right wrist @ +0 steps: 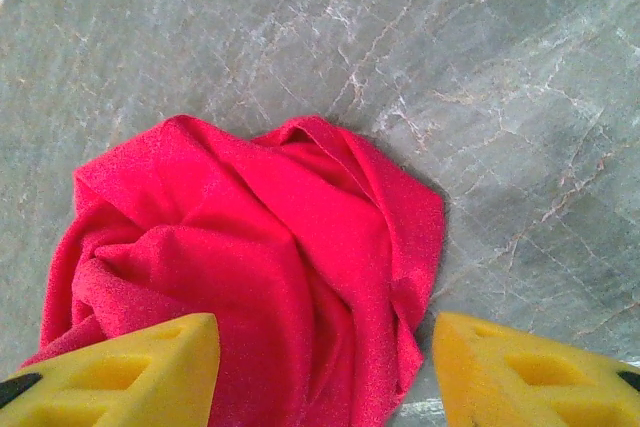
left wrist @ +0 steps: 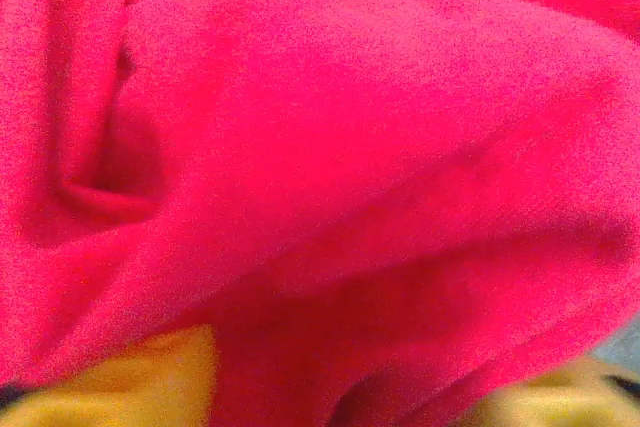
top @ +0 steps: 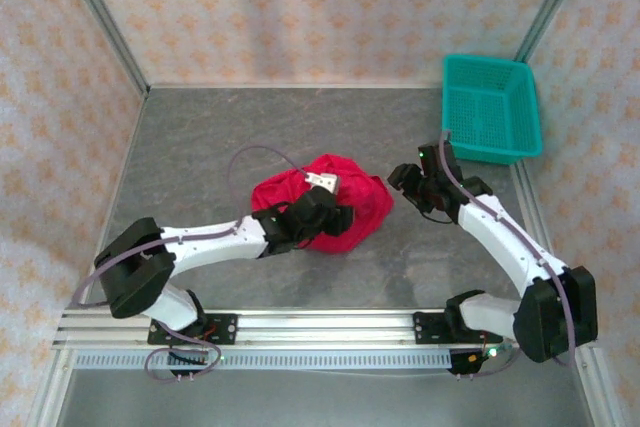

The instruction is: Fold the inside-out t-shirt

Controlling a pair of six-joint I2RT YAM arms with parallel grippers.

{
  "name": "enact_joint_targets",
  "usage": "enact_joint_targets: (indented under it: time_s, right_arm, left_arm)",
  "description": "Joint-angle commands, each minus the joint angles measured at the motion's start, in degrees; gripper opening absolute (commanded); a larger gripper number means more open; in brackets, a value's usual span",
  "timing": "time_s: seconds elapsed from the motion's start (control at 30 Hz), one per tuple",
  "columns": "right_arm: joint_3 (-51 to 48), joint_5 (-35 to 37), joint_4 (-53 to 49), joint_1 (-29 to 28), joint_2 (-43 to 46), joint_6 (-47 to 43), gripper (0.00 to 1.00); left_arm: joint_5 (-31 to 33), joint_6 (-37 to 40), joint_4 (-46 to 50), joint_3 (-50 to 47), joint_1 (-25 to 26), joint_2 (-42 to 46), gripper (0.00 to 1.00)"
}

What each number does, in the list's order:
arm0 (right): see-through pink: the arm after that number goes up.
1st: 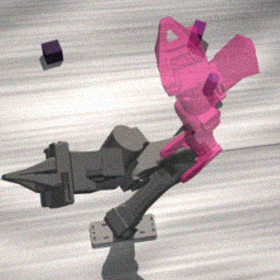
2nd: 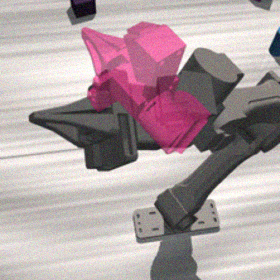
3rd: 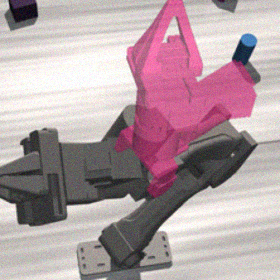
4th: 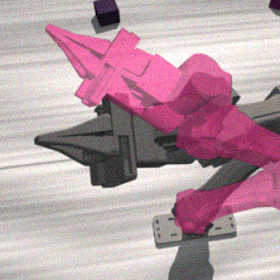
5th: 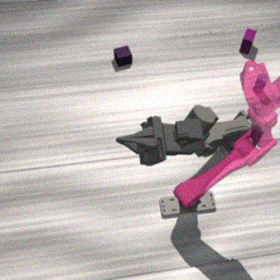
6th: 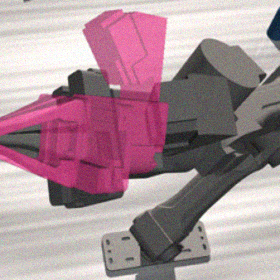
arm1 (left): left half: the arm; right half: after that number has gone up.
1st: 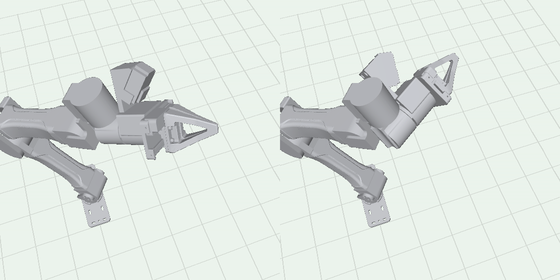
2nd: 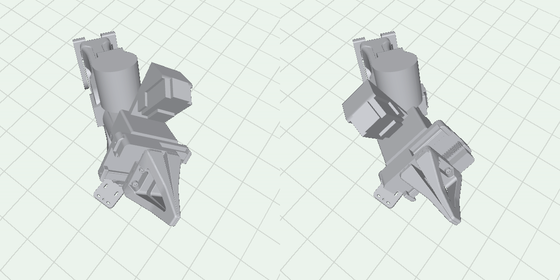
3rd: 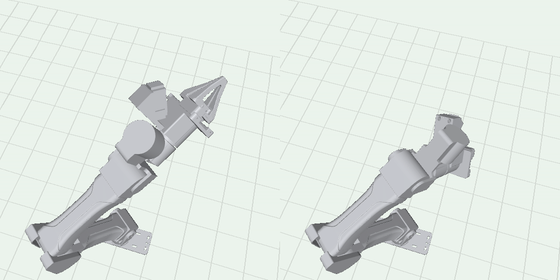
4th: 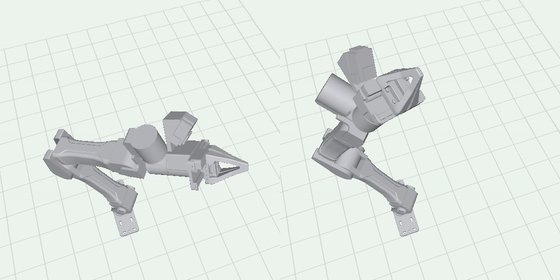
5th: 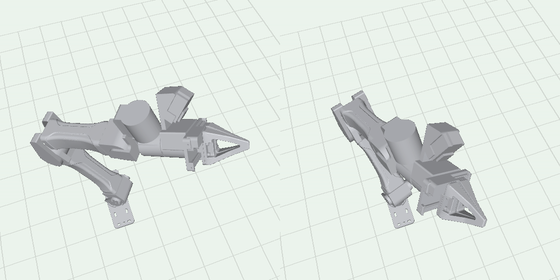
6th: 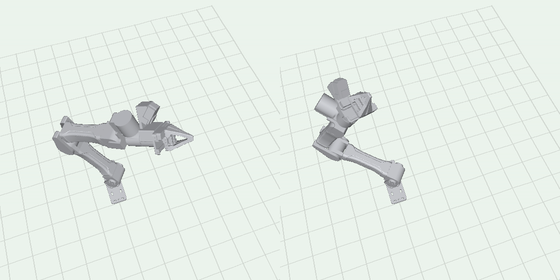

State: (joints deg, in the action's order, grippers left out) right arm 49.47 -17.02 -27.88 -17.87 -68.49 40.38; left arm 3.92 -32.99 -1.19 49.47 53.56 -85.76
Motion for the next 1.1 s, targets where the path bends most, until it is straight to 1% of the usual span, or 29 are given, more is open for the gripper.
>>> enact_joint_targets:
  time_s: [0.0,0.07,0.13,0.2,0.23,0.3,0.43,0.6,0.7,0.8,0.83,0.87,0.9,0.97,1.0,1.07]
  right_arm:
    - [0.19,-0.13,-2.07,0.63,0.40,-1.00,0.58]
    - [0.15,-0.04,-2.28,0.94,0.38,-1.18,0.57]
    - [0.09,-0.10,-2.13,1.05,0.37,-1.27,0.56]
    - [0.20,-0.29,-1.83,1.10,0.29,-1.35,0.54]
    - [0.31,-0.30,-1.83,1.08,0.24,-1.36,0.54]
    - [0.45,-0.38,-1.67,1.09,0.11,-1.32,0.53]
    - [0.47,-1.09,-1.21,1.14,-0.11,-1.03,0.53]
    - [0.45,-0.96,-1.80,1.08,0.40,-1.13,0.53]
    - [0.71,-0.48,-2.41,1.10,0.38,-1.52,0.53]
    - [0.67,-1.01,-1.98,1.14,0.37,-1.21,0.53]
    - [0.56,-1.66,-1.49,1.11,0.37,-0.97,0.53]
    - [0.47,-2.55,-0.82,1.09,0.39,-0.55,0.53]
    - [0.28,-3.95,-0.06,1.15,0.38,-0.35,0.53]
    - [-0.03,-7.69,1.64,1.10,0.33,0.41,0.55]
    - [0.00,-9.60,2.21,1.13,-0.04,0.78,0.56]
    - [-0.25,-12.80,4.35,0.89,-0.75,2.22,0.60]
  left_arm:
    - [9.21,2.06,6.52,1.33,-0.89,5.94,0.78]
    - [7.79,2.80,9.45,1.92,-2.76,9.42,0.79]
    - [4.14,3.43,11.53,2.82,-5.57,12.28,0.78]
    - [1.09,2.69,13.02,3.83,-8.19,13.75,0.78]
    - [-1.05,0.61,13.22,4.32,-9.56,13.90,0.78]
    - [-6.11,-1.19,12.43,5.67,-11.39,12.98,0.78]
    - [-13.24,-6.00,9.82,9.68,-12.34,8.34,0.81]
    - [-20.17,-12.57,8.67,13.47,-12.25,0.68,0.80]
    - [-20.53,-13.78,8.03,13.04,-11.75,-1.59,0.79]
    - [-19.95,-13.94,8.25,13.36,-11.11,-3.99,0.74]
    - [-19.85,-14.06,8.23,13.44,-11.04,-4.80,0.68]
    - [-19.70,-14.10,8.07,13.50,-11.09,-5.73,0.57]
    - [-19.22,-13.91,8.25,13.81,-11.11,-6.55,0.38]
    - [-18.25,-12.89,10.07,15.14,-11.11,-7.56,0.08]
    - [-17.67,-12.17,11.57,16.21,-11.10,-7.80,0.00]
    - [-16.74,-10.36,14.54,18.51,-11.11,-7.53,0.00]
